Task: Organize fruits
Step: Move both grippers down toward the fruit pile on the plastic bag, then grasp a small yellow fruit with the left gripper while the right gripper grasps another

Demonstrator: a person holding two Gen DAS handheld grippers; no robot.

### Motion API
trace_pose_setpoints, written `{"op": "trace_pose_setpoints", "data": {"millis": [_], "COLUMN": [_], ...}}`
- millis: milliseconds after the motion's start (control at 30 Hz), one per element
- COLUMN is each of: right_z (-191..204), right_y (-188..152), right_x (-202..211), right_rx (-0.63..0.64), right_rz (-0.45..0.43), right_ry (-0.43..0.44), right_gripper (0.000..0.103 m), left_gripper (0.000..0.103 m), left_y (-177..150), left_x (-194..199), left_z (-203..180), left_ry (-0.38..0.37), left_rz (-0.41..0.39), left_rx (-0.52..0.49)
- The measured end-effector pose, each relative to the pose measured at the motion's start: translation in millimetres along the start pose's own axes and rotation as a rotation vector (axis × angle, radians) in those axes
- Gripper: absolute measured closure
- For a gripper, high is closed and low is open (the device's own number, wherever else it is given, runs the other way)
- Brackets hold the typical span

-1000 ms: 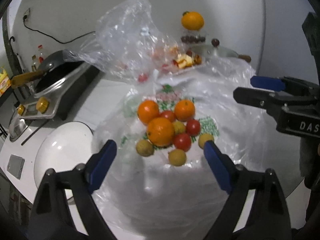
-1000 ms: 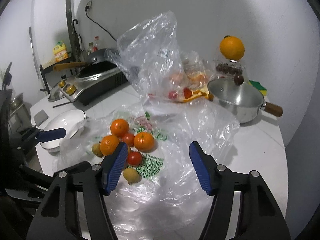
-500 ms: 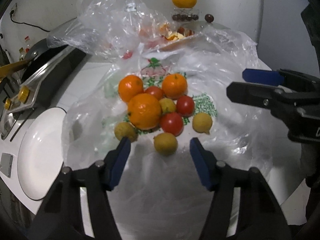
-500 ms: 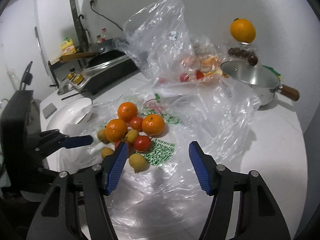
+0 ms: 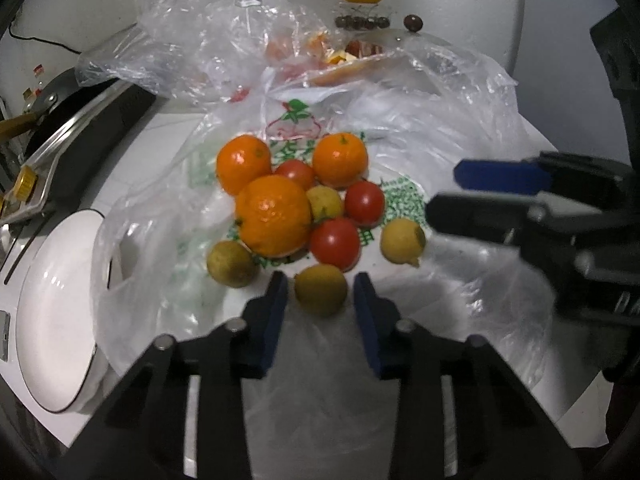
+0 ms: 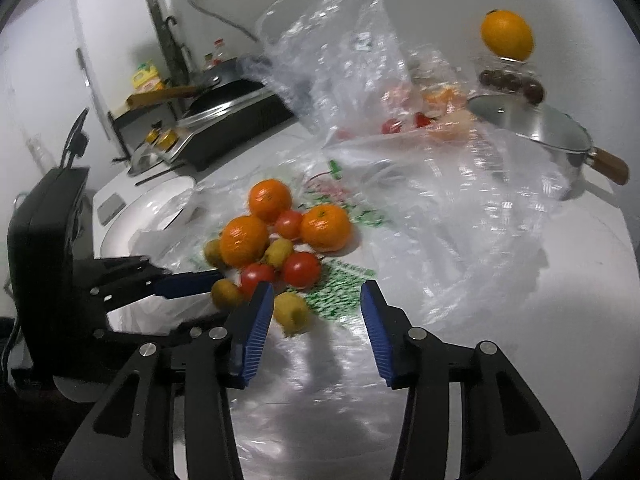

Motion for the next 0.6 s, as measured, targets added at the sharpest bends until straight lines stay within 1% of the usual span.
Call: {"op": "trace_pose_setpoints", "data": {"millis": [100, 133, 167, 233, 267, 600], "right_z": [7, 7, 7, 5, 6, 17], "right_y": [-3, -3, -4, -5, -6, -12], "right_x": [-7, -9, -11, -13, -14, -26], "right_rx": [0.017, 0.017, 0.017, 0.017, 0.014, 0.022], "right_rz": [0.020, 0.025, 0.035, 0.047, 0.051, 0.104], "right_ry": [0.000, 0.000, 0.000, -0.002, 0.002, -0.006], "right_gripper": [0.055, 0.057, 0.062, 0.068, 0.069, 0.069], "left_gripper": [0.074, 0.074, 0.075, 0.076, 0.076, 0.076], "left_y": [-1, -1, -1, -2, -2, -3], "left_x": [1, 2, 3, 6, 8, 18], "left_z": [2, 2, 2, 2, 2, 7], "left_ry": [-0.012, -0.015, -0.019, -0.027, -0.032, -0.051], "left_rz": [-0.002, -0.004, -0.007, -0.012, -0.015, -0.047], "left_rx": [0.010, 0.010, 0.010, 0.010, 0.011, 0.018]}}
Point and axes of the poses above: each gripper's, at about its wrist camera, not at the fingertips, and x roughly against the way its jaws point, z to its left, y to its top, the point moved 10 cm from there along -x, roughly the way its jaws point, and after that the axes turned 2 degrees about -y, right-handed, at the moved point
